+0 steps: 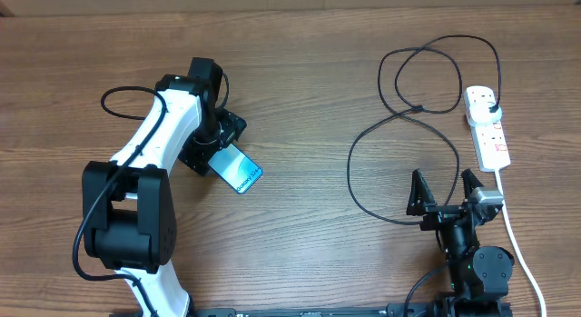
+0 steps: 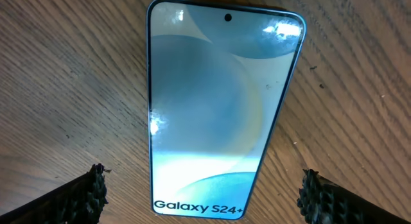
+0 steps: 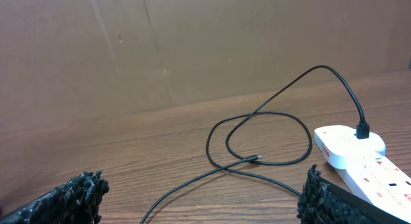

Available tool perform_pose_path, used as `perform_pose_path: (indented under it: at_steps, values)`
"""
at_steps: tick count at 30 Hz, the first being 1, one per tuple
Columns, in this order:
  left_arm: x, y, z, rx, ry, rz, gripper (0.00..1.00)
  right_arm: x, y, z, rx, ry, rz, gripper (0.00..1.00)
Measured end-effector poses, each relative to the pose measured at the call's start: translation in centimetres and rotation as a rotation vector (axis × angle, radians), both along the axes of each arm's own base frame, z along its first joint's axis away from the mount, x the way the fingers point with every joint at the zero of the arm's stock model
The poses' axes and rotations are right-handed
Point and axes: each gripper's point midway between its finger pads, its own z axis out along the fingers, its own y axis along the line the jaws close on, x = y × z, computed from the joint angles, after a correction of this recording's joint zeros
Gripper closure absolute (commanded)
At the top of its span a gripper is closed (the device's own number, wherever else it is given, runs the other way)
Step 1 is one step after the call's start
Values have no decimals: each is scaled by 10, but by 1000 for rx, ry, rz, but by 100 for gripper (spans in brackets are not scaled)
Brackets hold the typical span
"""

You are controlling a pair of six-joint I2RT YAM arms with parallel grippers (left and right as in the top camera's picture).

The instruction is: Plug charger to phone and switch on socket

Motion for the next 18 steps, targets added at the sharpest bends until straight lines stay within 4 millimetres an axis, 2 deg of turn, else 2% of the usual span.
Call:
perform_pose_path:
  at_steps: [18]
  values:
    - [6, 0, 0, 1, -26, 0, 0, 0, 0, 0, -1, 0, 0, 0]
